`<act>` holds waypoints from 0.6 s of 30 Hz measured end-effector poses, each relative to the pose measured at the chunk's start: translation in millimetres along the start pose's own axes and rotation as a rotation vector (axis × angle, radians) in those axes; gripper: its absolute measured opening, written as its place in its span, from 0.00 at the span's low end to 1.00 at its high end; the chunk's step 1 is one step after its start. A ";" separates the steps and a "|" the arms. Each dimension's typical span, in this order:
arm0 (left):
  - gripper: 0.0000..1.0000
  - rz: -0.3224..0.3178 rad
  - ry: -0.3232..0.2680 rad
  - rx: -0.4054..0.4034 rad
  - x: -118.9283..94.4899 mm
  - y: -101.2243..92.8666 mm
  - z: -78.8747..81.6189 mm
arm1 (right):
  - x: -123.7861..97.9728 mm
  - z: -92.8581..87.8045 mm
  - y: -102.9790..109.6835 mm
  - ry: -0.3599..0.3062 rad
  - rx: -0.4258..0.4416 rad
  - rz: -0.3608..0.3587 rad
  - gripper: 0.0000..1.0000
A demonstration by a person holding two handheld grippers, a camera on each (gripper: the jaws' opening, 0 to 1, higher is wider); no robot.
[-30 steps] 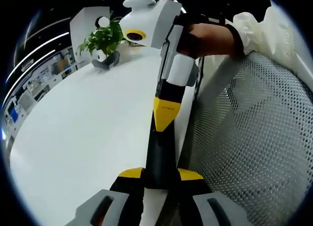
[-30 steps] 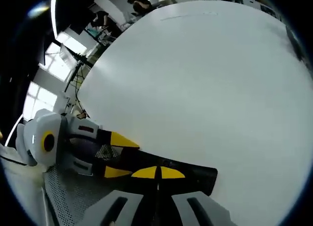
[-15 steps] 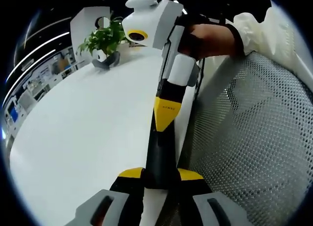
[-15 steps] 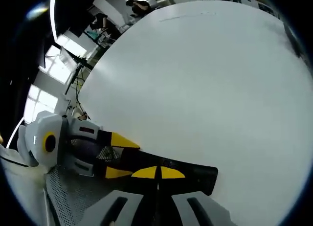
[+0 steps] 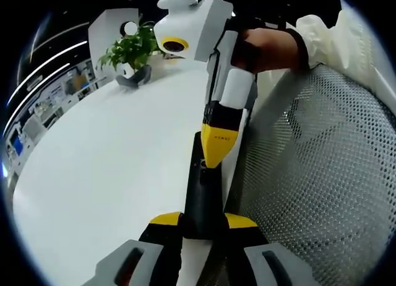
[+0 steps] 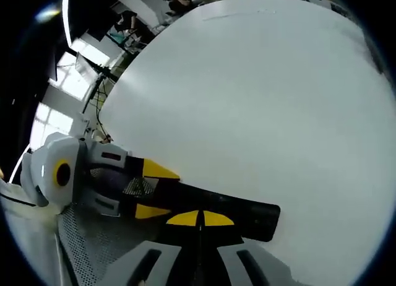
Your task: Press the specified remote control buttons in sequence, fully releasing each button before pressing the next.
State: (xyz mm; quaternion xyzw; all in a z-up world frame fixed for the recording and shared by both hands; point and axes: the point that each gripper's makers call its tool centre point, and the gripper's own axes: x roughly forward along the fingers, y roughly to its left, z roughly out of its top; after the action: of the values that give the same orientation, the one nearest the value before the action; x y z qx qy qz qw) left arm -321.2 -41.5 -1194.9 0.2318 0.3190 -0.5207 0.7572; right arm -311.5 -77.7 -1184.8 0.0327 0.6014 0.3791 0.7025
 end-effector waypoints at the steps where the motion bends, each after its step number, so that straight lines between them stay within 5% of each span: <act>1: 0.25 0.000 0.001 0.001 0.0 -0.1 -0.1 | 0.0 -1.0 0.2 0.005 0.001 0.001 0.00; 18: 0.25 0.003 0.000 0.017 0.3 0.3 0.1 | 4.4 -13.7 3.0 0.090 -0.043 -0.011 0.00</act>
State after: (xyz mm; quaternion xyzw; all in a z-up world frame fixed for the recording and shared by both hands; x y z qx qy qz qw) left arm -320.8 -41.6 -1195.0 0.2389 0.3143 -0.5222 0.7559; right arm -324.9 -78.7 -1190.6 -0.0030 0.6243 0.3892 0.6773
